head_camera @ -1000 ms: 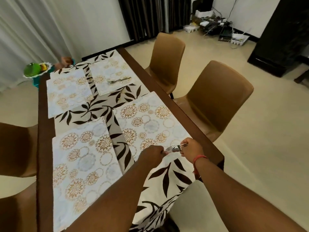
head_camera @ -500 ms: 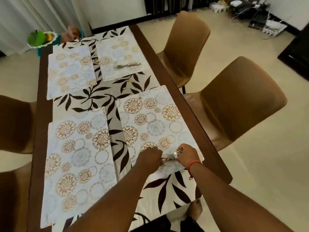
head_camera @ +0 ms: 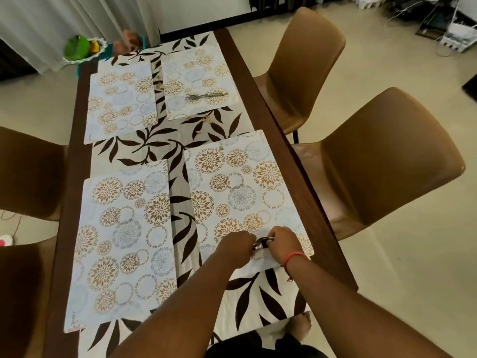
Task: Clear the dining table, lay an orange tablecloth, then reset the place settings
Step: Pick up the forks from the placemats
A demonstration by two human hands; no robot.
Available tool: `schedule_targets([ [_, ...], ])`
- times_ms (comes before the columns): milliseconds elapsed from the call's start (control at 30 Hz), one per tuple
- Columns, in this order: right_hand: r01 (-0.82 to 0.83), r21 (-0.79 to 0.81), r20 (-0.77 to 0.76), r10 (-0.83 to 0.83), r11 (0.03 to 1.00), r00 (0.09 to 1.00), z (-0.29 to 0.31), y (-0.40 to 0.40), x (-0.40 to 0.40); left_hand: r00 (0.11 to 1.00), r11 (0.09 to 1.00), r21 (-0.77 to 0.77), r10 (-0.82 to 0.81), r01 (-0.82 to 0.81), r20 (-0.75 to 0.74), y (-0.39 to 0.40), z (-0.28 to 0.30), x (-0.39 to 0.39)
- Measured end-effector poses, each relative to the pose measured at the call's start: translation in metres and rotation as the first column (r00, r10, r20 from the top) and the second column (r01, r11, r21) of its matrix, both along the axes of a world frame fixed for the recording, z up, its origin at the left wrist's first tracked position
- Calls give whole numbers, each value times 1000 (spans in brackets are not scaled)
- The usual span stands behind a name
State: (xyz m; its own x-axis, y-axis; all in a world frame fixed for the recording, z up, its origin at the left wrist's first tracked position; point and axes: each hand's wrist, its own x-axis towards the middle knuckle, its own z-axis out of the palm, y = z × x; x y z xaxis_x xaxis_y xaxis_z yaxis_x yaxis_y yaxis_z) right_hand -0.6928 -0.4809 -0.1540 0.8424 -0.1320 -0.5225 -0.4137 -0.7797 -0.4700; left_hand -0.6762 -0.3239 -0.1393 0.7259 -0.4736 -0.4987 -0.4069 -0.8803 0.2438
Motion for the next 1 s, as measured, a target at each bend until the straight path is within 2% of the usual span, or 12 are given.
schedule_targets([
  [133,26,12,-18,-26,1000,999,3,-7,5,993,994,-96,46,-57,-108,-4,1,13],
  [267,162,143,-28,-160,976,987,12,-23,10,973,968,-214,81,-128,-215,-14,7,28],
  [400,359,322,-48,-364,876,930,26,-46,11,938,936,-303,69,-179,-340,-38,15,40],
  [500,464,396,-1,-505,792,863,36,-73,0,918,937,-324,-11,-129,-398,-74,22,46],
  [700,648,467,-40,-718,601,695,49,-159,-48,863,950,-313,-156,-3,-480,-181,42,25],
  [1000,654,587,6,-810,478,587,74,-354,-122,840,948,-311,-222,67,-495,-386,66,-29],
])
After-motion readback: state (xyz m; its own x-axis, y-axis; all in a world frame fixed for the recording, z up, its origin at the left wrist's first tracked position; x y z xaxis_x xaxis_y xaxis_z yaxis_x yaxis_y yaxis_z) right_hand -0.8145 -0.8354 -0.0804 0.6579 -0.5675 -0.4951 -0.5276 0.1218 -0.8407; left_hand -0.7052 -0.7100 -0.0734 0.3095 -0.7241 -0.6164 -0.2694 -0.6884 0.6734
